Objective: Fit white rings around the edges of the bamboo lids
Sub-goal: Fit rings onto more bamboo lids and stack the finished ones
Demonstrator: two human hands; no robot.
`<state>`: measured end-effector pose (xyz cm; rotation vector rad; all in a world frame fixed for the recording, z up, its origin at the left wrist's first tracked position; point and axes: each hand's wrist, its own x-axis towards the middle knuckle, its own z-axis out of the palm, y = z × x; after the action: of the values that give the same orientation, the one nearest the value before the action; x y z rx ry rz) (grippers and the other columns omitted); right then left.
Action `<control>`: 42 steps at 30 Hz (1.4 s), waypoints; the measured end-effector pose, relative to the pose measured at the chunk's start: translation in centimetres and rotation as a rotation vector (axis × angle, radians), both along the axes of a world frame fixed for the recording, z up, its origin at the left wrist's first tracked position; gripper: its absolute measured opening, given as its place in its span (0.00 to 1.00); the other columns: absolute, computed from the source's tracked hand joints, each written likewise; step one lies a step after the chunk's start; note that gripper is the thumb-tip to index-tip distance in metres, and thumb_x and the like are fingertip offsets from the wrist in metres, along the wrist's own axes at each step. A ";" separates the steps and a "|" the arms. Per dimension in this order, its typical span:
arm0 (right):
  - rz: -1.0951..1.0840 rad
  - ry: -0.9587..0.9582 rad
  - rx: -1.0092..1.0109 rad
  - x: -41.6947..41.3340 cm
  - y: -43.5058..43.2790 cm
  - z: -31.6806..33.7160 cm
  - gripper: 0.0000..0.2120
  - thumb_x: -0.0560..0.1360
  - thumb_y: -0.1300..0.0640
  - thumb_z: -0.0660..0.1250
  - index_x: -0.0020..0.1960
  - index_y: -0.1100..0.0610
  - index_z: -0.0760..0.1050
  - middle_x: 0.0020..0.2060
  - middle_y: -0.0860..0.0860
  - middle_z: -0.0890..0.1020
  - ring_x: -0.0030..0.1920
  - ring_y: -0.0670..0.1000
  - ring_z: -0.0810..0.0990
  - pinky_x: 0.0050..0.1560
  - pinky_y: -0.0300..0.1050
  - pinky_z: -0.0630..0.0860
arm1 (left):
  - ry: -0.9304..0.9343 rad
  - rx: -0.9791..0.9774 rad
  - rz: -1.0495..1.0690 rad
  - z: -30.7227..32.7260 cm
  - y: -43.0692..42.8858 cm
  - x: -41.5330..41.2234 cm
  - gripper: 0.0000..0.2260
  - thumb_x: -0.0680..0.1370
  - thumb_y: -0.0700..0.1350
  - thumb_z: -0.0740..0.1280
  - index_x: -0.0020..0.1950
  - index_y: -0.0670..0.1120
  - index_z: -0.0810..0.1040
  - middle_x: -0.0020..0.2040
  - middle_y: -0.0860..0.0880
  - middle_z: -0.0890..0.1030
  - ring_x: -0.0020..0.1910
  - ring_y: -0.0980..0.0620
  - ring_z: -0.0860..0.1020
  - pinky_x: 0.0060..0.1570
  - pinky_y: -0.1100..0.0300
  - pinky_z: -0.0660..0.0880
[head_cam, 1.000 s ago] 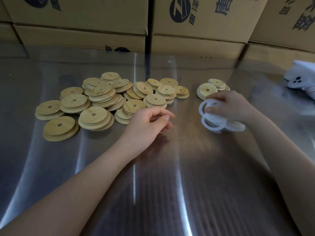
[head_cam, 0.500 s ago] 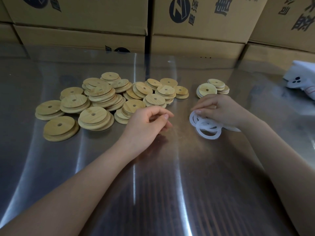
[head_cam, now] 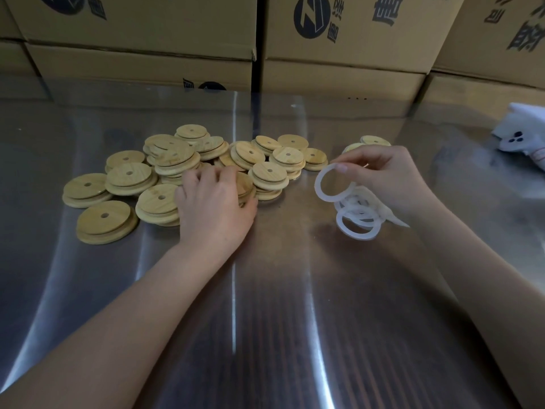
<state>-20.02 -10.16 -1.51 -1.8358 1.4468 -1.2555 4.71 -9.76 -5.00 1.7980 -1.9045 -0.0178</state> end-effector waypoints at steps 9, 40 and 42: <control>0.035 -0.180 0.112 1.9 0.5 0.0 0.03 0.75 0.61 0.71 0.45 0.58 0.83 0.33 0.48 0.83 0.27 0.43 0.75 0.29 0.36 0.74 | 0.120 -0.029 -0.021 0.3 -0.2 0.1 0.26 0.72 0.53 0.74 0.68 0.51 0.72 0.63 0.44 0.72 0.64 0.40 0.69 0.60 0.46 0.65; 0.407 -0.527 0.312 3.3 0.9 -0.1 0.05 0.73 0.57 0.69 0.39 0.56 0.82 0.31 0.53 0.78 0.28 0.48 0.77 0.24 0.39 0.73 | 1.206 0.357 -0.481 0.6 1.3 -1.3 0.30 0.69 0.25 0.72 0.63 0.52 0.73 0.53 0.49 0.84 0.54 0.50 0.83 0.55 0.52 0.81; 0.413 -0.533 0.311 3.4 0.9 -0.2 0.05 0.72 0.58 0.69 0.39 0.57 0.81 0.31 0.53 0.78 0.28 0.48 0.77 0.24 0.38 0.73 | 1.307 0.452 -0.512 0.6 1.3 -1.4 0.29 0.70 0.23 0.69 0.63 0.51 0.74 0.53 0.47 0.84 0.54 0.47 0.83 0.50 0.50 0.82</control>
<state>-16.58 -9.26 -1.67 -1.3594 0.8593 -1.1172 3.30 -8.48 -4.44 0.9212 -1.2722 -1.4819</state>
